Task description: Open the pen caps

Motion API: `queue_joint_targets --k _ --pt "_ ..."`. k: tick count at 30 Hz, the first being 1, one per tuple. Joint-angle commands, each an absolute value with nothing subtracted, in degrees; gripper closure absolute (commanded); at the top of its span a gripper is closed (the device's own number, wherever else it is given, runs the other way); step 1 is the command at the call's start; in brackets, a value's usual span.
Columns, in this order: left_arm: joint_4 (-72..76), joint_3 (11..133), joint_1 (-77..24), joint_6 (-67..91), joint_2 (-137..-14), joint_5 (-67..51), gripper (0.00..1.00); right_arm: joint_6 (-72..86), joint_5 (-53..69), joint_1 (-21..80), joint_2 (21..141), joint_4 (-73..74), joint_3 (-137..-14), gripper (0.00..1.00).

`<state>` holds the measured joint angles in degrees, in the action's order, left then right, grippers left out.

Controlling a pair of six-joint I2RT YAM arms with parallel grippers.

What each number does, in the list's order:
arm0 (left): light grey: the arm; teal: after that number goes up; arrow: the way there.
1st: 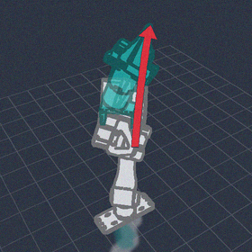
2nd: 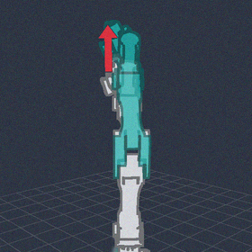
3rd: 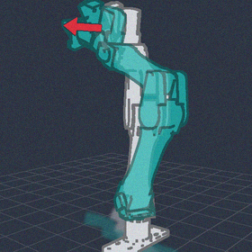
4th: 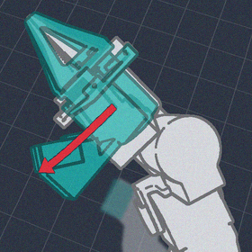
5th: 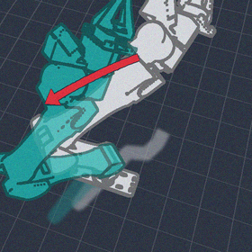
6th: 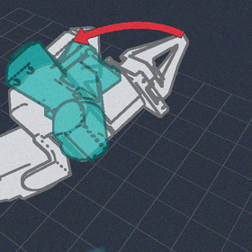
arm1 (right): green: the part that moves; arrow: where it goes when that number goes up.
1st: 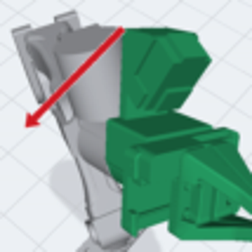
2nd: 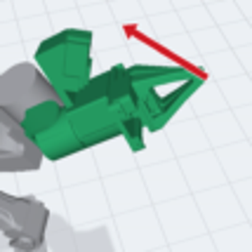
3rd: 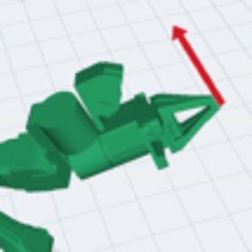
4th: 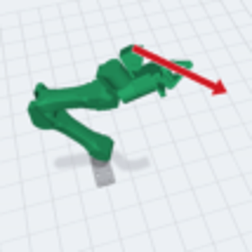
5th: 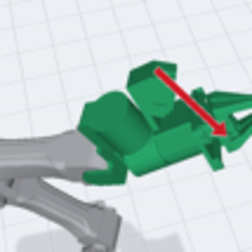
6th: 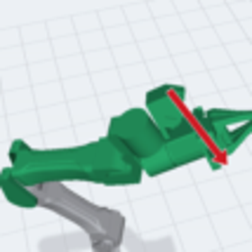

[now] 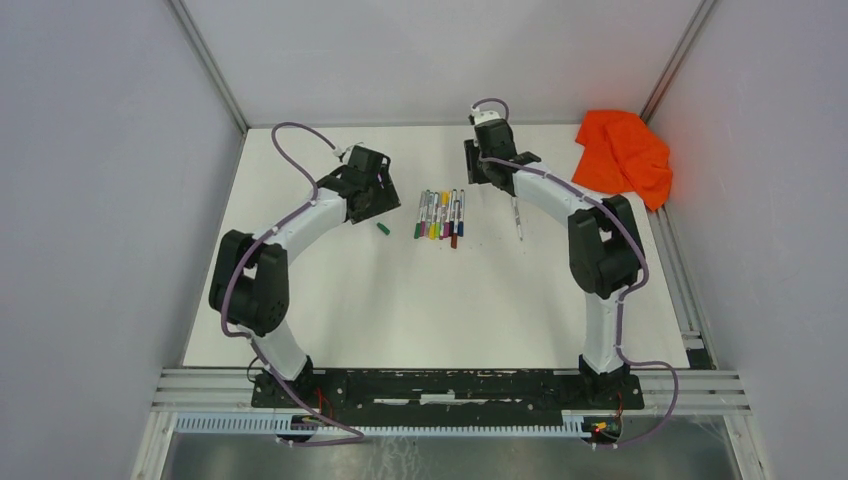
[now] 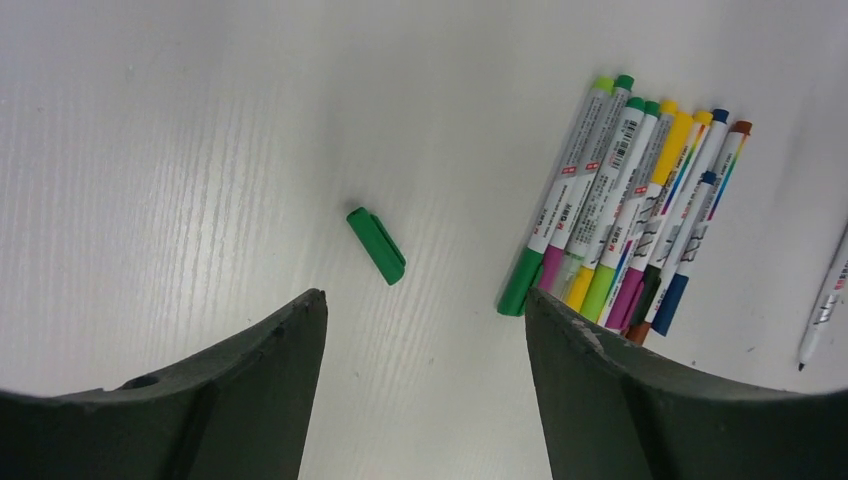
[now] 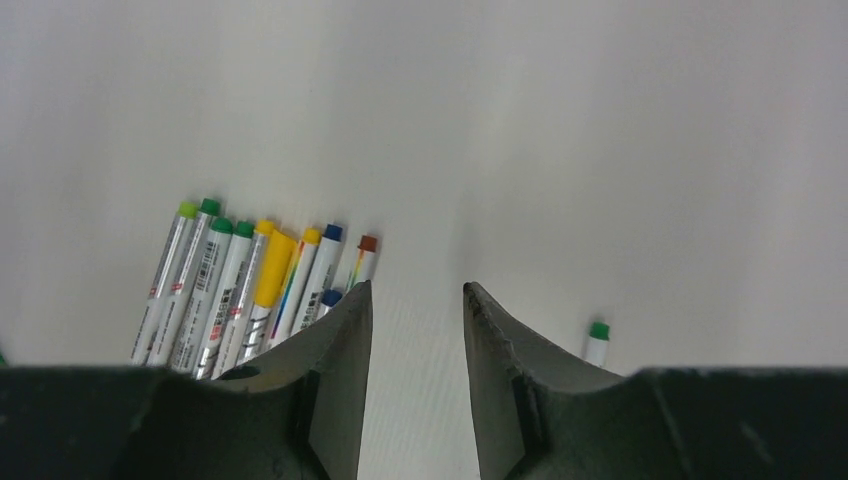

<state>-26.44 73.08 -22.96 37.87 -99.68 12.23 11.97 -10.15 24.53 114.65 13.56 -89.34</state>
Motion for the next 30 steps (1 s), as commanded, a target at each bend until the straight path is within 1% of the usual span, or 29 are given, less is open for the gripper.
queue_joint_targets --k 1,7,22,30 --pt "-23.5 70.5 -23.1 40.2 -95.0 9.9 0.21 13.8 -10.8 26.0 120.6 17.8 -96.1 0.56" --pt "-23.0 69.4 -23.7 40.7 -92.2 9.5 0.21 14.8 -11.2 27.5 125.1 19.9 -100.2 0.56" --pt "-22.9 68.3 -23.7 40.4 -89.8 9.1 0.21 16.1 -13.1 29.1 125.3 18.7 -95.4 0.57" --pt "-22.6 68.1 -23.8 40.0 -88.9 8.9 0.21 16.2 -13.7 29.1 128.4 20.5 -100.4 0.57"
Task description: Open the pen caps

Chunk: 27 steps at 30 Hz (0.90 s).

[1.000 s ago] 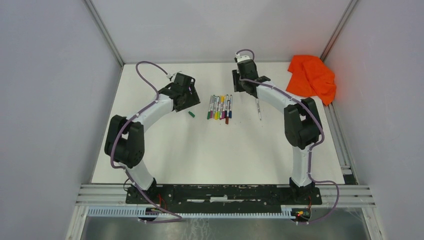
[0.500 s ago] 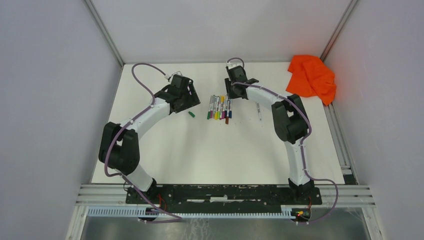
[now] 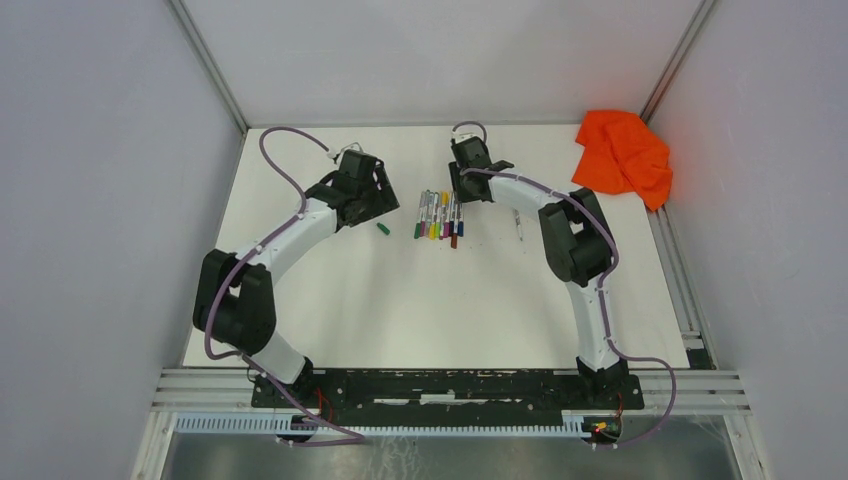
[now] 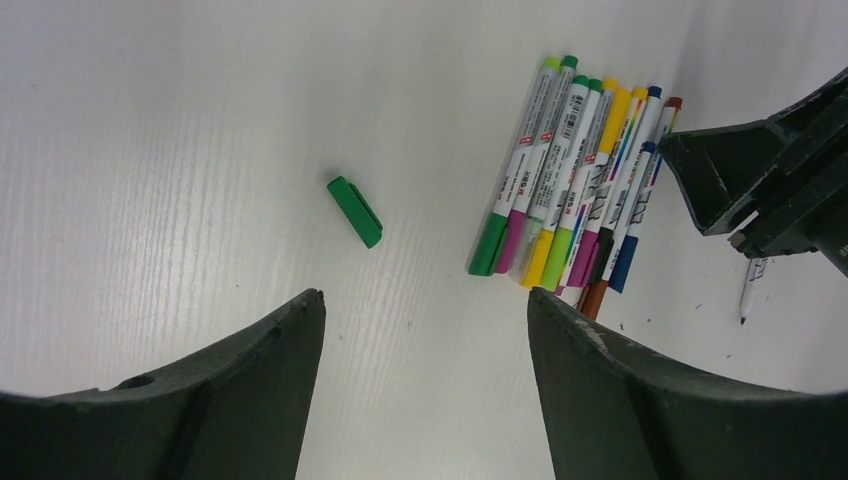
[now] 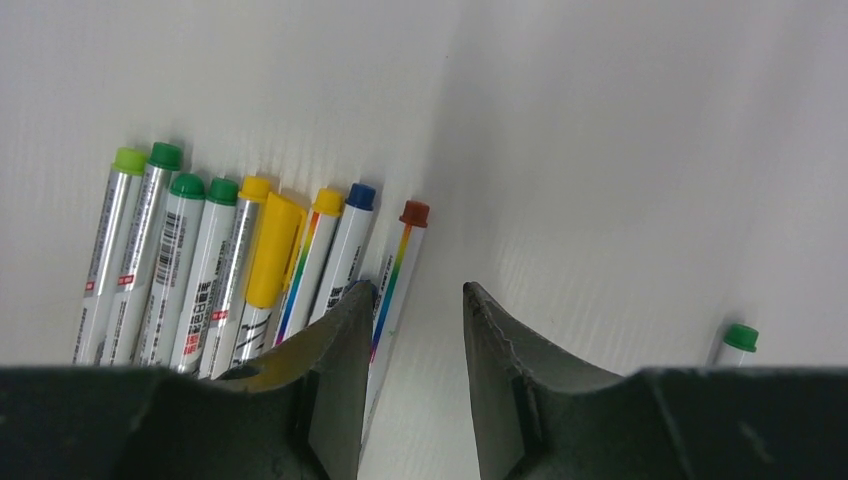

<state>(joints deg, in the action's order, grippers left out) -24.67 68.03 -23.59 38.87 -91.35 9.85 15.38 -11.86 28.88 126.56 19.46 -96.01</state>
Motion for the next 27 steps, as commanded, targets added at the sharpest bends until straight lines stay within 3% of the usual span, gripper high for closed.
queue_joint_targets --k 1,18,27 --pt "-22.5 68.1 -23.7 39.9 -88.9 9.0 0.21 16.2 -13.8 29.1 128.9 20.8 -101.0 0.57" --pt "-22.3 68.3 -23.7 39.9 -87.2 8.4 0.21 16.2 -16.3 29.1 133.0 24.8 -105.4 0.61" --pt "-22.3 68.2 -23.6 40.0 -87.1 8.3 0.21 17.1 -15.4 29.1 133.0 25.3 -102.4 0.75"
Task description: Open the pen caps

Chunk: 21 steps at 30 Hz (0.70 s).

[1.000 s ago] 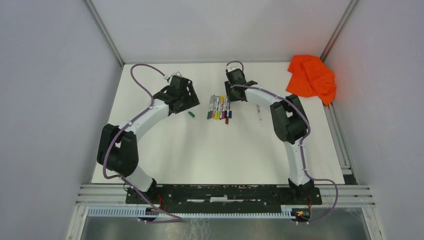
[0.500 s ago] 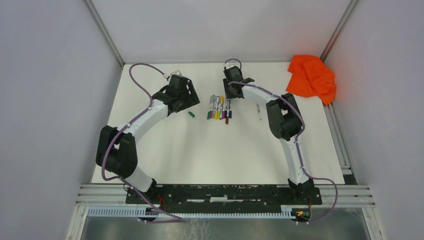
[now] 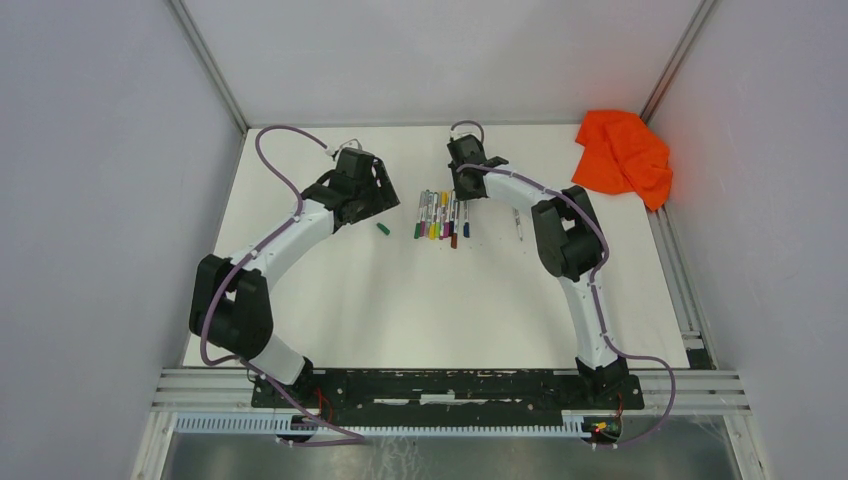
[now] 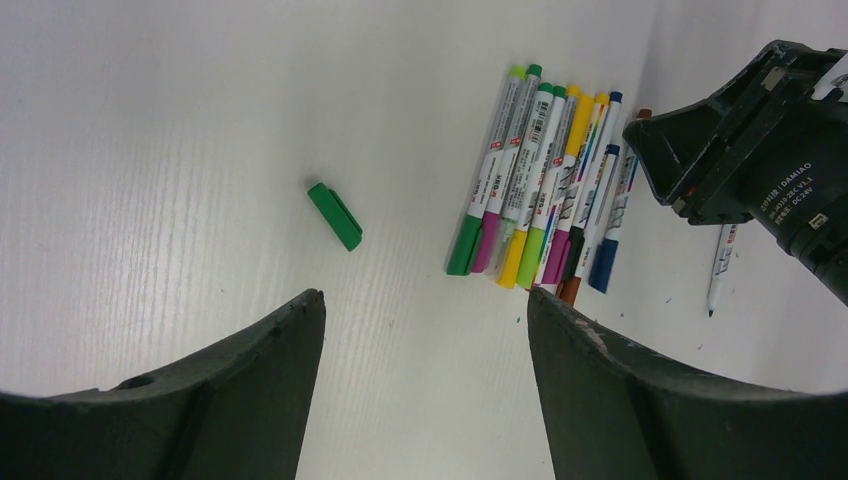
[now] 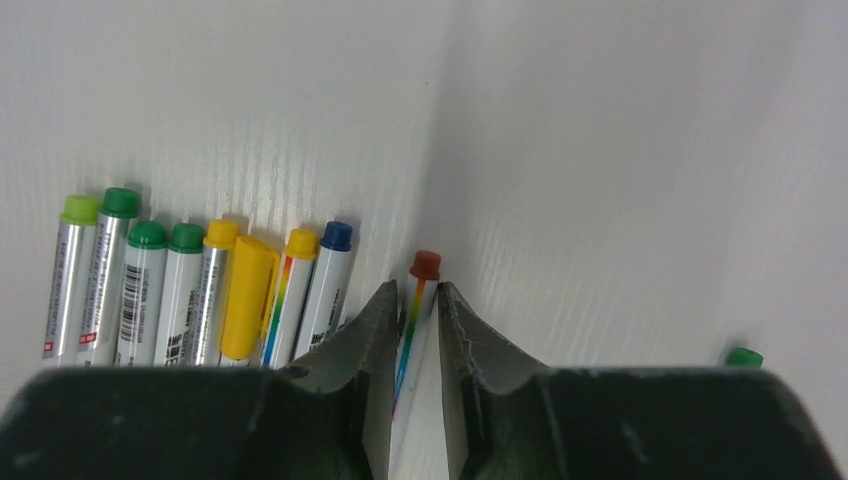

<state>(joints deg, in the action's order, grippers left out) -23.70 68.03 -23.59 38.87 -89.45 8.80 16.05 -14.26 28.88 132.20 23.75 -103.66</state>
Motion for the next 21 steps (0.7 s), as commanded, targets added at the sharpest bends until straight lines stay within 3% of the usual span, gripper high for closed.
queue_joint_targets --k 1,6,12,21 --pt "-22.3 68.2 -23.7 40.1 -87.2 8.2 0.21 17.2 -15.3 29.0 132.7 25.1 -101.7 0.76" --pt "-22.1 68.2 -23.8 40.3 -87.3 7.3 0.21 17.9 -14.9 29.0 131.2 23.7 -98.1 0.83" --pt "-19.8 67.2 -23.8 39.0 -85.6 4.7 0.21 17.7 -14.1 28.4 127.9 20.1 -92.8 1.00" --pt "-3.1 57.6 -24.7 37.9 -81.4 -11.6 0.23 19.5 -3.2 26.7 115.5 6.5 -78.2 1.00"
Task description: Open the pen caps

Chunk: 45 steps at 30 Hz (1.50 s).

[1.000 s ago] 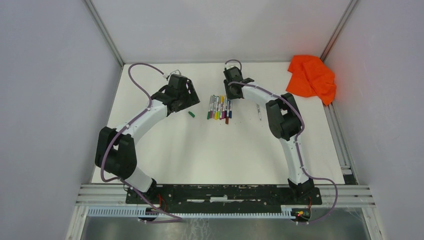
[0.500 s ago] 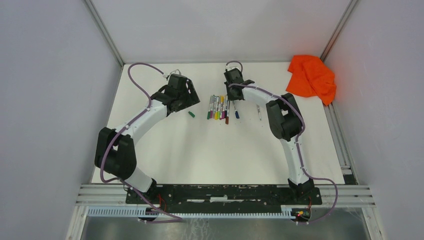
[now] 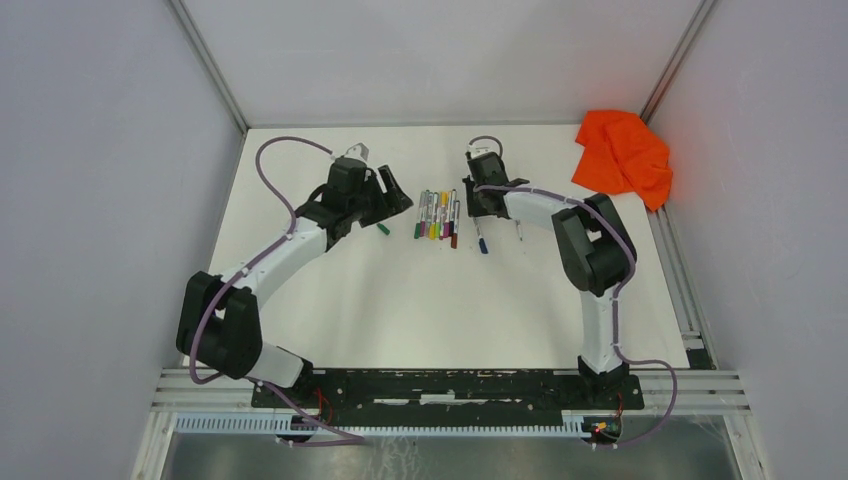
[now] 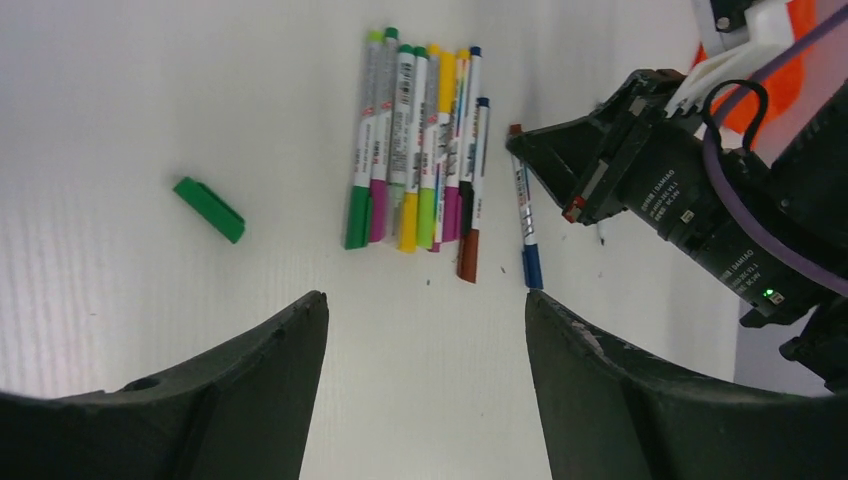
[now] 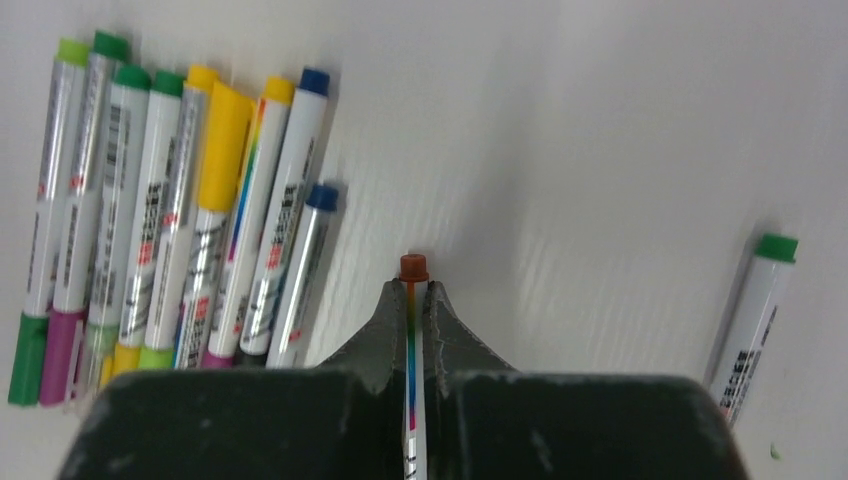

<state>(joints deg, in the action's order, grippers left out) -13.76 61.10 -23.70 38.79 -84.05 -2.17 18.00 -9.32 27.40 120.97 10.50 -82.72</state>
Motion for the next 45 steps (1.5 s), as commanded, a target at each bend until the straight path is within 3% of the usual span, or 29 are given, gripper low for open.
queue_joint_targets --k 1,7,21,45 --pt "-1.5 56.6 -25.2 37.6 -81.1 -12.9 0.23 20.0 -1.7 26.6 114.2 5.2 -76.8 1.00" --pt "8.1 51.3 -29.3 36.8 -80.7 -20.0 0.26 24.3 5.8 26.3 106.1 -3.4 -69.6 1.00" --pt "28.0 39.1 -35.8 41.3 -80.9 -23.4 0.29 43.3 18.9 25.5 92.8 -30.9 -50.8 1.00" --pt "35.0 38.8 -42.3 42.7 -87.2 -19.1 0.41 53.3 22.7 26.1 88.3 -44.1 -41.3 1.00"
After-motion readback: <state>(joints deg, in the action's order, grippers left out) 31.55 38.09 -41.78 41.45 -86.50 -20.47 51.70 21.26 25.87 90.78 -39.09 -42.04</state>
